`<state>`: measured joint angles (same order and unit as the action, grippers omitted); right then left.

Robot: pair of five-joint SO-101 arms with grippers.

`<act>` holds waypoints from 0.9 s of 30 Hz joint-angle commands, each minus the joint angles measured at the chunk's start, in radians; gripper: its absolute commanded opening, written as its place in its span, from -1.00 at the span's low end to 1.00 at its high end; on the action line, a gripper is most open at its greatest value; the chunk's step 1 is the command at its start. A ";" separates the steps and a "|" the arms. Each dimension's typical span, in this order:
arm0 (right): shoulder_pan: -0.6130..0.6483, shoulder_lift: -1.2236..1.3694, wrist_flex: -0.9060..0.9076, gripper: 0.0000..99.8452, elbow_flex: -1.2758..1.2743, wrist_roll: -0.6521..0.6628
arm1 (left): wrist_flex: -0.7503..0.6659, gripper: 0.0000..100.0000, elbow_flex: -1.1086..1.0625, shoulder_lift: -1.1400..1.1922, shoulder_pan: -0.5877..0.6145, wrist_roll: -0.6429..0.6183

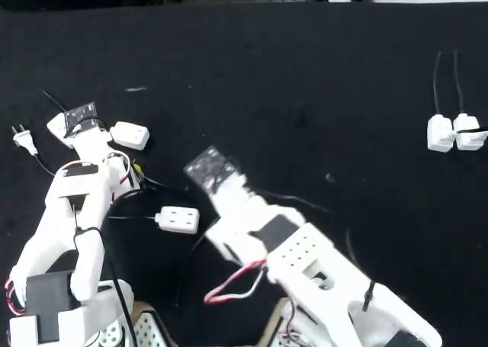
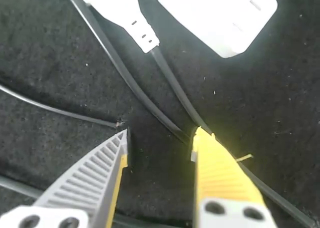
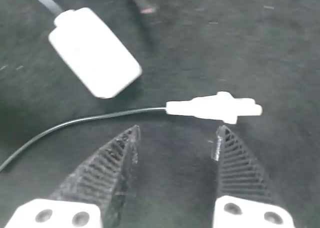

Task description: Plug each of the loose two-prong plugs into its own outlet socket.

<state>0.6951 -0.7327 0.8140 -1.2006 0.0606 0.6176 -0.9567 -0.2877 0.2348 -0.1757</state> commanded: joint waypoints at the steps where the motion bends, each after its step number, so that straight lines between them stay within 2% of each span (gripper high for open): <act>1: 0.074 -0.030 -0.021 -0.55 0.002 0.000 | -0.011 -0.59 0.001 -0.031 0.005 -0.008; 6: 0.072 -0.024 -0.072 -0.55 -0.015 -0.002 | -0.011 -0.59 0.001 -0.031 0.005 -0.008; 13: 0.071 -0.028 -0.411 -0.55 -0.214 0.000 | -0.011 -0.59 0.001 -0.031 0.007 -0.008; 17: 0.057 -0.030 -0.414 -0.55 -0.213 0.000 | -0.011 -0.59 0.001 -0.031 0.010 -0.008; 20: -0.028 -0.030 -0.414 -0.55 -0.202 -0.005 | -0.011 -0.59 0.001 -0.031 0.008 -0.008; 24: -0.115 -0.030 -0.308 -0.54 -0.143 0.000 | -0.011 -0.59 0.001 -0.031 0.007 -0.008; 27: -0.129 -0.030 -0.242 -0.54 -0.111 -0.006 | -0.011 -0.59 0.001 -0.031 0.007 -0.008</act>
<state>0.6122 -0.7342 0.4979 -1.3955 0.0606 0.6176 -0.9567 -0.2877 0.2348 -0.1757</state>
